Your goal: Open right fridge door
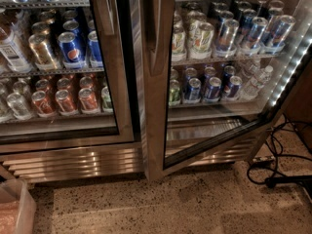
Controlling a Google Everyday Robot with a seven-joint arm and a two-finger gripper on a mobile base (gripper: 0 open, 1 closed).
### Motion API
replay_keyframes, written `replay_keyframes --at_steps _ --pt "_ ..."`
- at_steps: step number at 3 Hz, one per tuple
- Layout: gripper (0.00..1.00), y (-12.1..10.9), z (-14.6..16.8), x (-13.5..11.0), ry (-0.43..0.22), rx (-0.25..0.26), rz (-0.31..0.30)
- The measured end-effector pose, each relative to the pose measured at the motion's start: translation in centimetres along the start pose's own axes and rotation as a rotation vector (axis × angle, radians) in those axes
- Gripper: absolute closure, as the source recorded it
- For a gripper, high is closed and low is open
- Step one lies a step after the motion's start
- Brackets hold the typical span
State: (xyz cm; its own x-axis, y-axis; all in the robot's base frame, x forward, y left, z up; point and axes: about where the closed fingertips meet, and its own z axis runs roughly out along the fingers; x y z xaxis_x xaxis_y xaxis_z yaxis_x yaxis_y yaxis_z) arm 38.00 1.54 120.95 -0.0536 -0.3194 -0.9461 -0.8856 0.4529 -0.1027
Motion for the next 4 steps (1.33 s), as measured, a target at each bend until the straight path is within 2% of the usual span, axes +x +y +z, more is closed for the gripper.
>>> replay_keyframes --at_steps 4 --pt "0.00 0.00 0.00 0.00 0.000 0.000 0.000"
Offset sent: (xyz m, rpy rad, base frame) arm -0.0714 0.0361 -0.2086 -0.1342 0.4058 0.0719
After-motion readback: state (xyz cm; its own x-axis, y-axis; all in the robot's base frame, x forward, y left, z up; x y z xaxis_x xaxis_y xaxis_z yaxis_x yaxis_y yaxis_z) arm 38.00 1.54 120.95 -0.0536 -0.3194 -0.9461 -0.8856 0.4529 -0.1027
